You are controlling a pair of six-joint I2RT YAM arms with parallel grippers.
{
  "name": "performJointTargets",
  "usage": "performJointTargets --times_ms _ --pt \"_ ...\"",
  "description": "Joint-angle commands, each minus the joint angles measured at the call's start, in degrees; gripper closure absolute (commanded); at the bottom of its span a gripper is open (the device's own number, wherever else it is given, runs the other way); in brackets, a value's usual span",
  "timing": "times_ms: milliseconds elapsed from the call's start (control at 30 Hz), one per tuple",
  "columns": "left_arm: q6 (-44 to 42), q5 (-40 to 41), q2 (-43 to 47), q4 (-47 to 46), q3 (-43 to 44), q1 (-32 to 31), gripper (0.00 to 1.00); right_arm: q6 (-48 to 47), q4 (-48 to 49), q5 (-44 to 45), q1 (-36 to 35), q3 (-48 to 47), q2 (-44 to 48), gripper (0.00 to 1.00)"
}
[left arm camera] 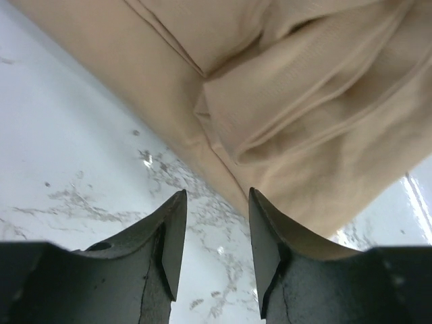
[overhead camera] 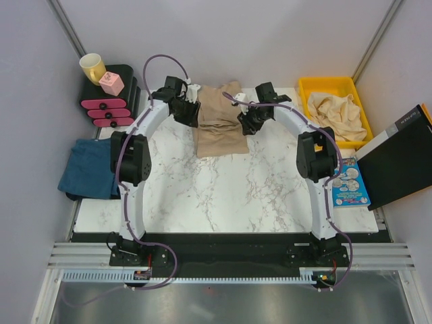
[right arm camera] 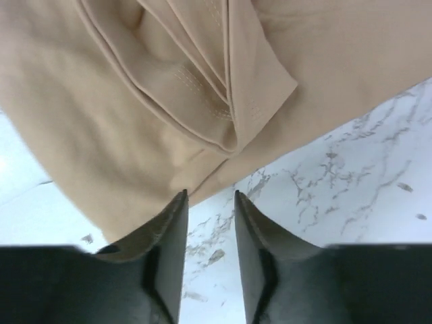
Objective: Fold and stack the t-shirts
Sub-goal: Fold the tshirt
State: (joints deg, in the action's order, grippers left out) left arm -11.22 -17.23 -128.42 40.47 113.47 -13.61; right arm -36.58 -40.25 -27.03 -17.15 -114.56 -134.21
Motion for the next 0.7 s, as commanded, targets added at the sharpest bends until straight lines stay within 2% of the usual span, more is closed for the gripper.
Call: performJointTargets --times_ms 0,33,67,100,300,500,667 --pt "-2.92 -5.00 7.21 -1.09 -6.13 -1.07 0.56 -1.48 -0.96 -2.24 -1.31 0.04 7.38 0.76" --pt "-4.14 -4.83 7.65 -1.09 -7.20 -1.16 0.61 -1.22 -0.97 -2.68 -1.92 -0.13 7.47 0.85" --pt "-4.42 -4.57 8.09 -1.27 -8.25 -1.25 0.86 -1.04 -1.06 -3.03 -2.27 -0.40 7.30 0.98" --pt "-4.68 -4.13 8.79 -1.27 -9.74 -1.16 0.98 -0.95 -1.49 -3.29 -2.71 -1.09 7.12 1.00" --pt "-8.02 -8.78 11.35 -1.88 -15.03 -1.25 0.98 -0.87 -3.17 -7.77 -8.42 -4.44 2.30 1.00" --pt "-7.68 -4.57 17.13 -7.76 -18.98 -0.19 0.98 1.68 -3.78 -10.06 -10.62 -12.42 -3.77 1.00" --pt "-8.02 -2.37 21.36 -10.23 -22.06 -0.19 0.98 0.46 -3.52 -6.56 -11.50 -15.34 -7.28 1.00"
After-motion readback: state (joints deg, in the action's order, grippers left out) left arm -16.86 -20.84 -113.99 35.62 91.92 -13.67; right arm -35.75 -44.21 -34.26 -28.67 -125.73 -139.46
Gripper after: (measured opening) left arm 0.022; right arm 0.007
